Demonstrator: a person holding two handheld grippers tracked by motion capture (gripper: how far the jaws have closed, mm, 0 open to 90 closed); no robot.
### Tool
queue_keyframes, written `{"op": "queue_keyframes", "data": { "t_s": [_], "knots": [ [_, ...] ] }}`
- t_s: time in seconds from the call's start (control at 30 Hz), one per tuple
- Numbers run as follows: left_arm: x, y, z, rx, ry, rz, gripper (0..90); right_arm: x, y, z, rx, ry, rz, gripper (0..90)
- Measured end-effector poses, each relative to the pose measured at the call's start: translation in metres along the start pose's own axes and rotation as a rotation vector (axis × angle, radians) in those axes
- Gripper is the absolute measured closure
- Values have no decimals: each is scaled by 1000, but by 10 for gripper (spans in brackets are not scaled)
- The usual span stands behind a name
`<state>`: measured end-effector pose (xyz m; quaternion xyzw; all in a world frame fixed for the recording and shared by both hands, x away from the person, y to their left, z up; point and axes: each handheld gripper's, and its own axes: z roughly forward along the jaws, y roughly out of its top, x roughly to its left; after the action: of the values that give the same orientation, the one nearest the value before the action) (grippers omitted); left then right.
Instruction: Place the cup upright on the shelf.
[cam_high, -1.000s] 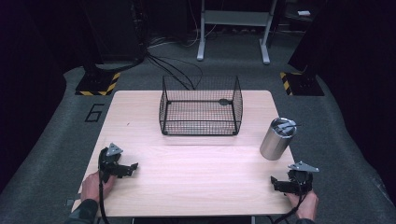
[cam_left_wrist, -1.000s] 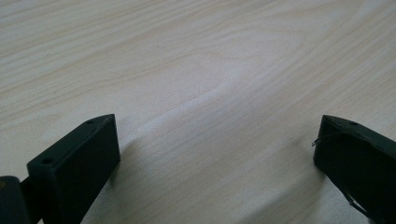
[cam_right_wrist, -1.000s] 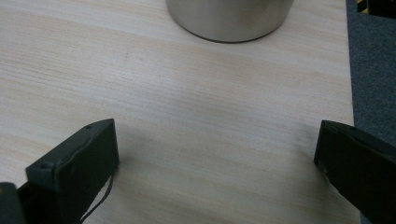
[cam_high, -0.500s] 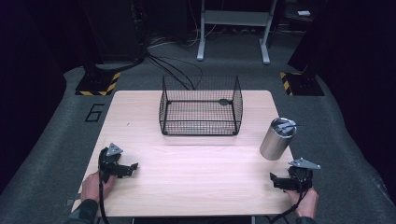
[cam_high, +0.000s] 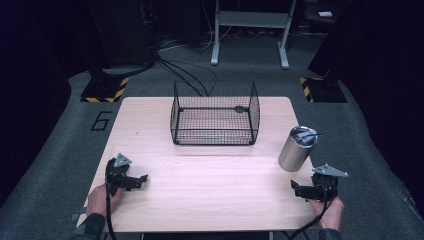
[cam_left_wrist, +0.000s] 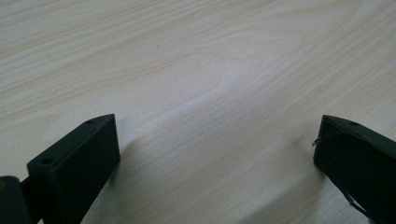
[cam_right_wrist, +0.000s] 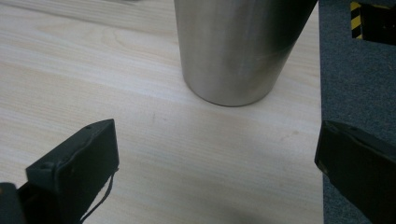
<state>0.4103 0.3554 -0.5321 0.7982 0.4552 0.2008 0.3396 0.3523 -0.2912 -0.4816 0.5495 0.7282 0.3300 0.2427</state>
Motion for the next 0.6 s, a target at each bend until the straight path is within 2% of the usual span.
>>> {"op": "queue_keyframes", "data": {
  "t_s": [0.6],
  "knots": [
    [0,0,0,-1,0,-2,1,-5,35,-12,-62,-11,-4,0]
  ]
}}
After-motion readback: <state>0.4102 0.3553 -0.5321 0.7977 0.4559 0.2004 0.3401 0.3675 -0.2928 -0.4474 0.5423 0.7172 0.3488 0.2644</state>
